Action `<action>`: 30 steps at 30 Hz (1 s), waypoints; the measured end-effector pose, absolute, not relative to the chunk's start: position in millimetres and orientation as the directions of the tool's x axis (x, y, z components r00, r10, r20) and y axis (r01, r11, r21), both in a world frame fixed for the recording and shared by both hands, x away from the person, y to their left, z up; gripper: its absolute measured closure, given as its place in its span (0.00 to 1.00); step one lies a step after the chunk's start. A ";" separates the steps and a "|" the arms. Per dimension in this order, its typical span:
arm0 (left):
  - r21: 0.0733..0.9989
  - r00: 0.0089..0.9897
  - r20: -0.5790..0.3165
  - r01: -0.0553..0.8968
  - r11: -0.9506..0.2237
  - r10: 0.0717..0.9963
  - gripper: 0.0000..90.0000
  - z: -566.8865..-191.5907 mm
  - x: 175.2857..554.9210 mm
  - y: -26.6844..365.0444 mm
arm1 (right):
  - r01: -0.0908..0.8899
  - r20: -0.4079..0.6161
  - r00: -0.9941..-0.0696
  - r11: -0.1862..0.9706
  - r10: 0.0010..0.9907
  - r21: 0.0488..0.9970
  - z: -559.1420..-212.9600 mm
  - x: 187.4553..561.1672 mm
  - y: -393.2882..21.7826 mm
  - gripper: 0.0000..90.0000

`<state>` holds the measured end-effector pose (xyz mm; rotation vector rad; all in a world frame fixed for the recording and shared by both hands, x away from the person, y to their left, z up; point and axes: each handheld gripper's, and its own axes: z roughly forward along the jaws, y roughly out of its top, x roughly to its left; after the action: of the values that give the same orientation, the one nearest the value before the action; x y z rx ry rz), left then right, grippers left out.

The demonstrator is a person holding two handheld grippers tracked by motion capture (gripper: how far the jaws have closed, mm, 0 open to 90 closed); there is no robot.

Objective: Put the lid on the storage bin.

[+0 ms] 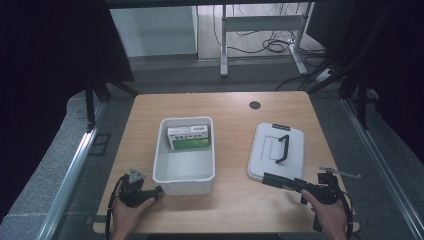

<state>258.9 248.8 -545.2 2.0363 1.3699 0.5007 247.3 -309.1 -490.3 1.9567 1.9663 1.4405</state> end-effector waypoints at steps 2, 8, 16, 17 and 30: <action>0.681 0.388 -0.031 0.683 -0.264 0.921 0.14 -545.1 258.3 248.7 | 0.782 0.568 -0.214 -0.210 0.795 0.587 -490.7 247.6 -310.5 0.47; 0.683 0.398 -0.032 0.679 -0.271 0.917 0.15 -545.1 256.5 249.6 | 0.779 0.553 -0.204 -0.208 0.808 0.592 -486.5 253.0 -305.2 0.47; 0.682 0.404 -0.032 0.677 -0.275 0.914 0.15 -545.1 255.5 250.0 | 0.791 0.548 -0.208 -0.191 0.810 0.582 -489.1 249.8 -298.6 0.47; 0.682 0.404 -0.032 0.677 -0.276 0.914 0.15 -545.0 255.5 250.0 | 0.792 0.549 -0.207 -0.192 0.810 0.580 -489.7 248.9 -300.6 0.48; 0.682 0.404 -0.031 0.677 -0.276 0.914 0.15 -545.0 254.5 249.7 | 0.786 0.559 -0.175 -0.227 0.811 0.576 -487.7 248.7 -310.1 0.48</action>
<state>254.5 249.7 -545.0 2.0452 1.3504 0.4955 248.7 -310.1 -487.7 1.9993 1.9356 1.3965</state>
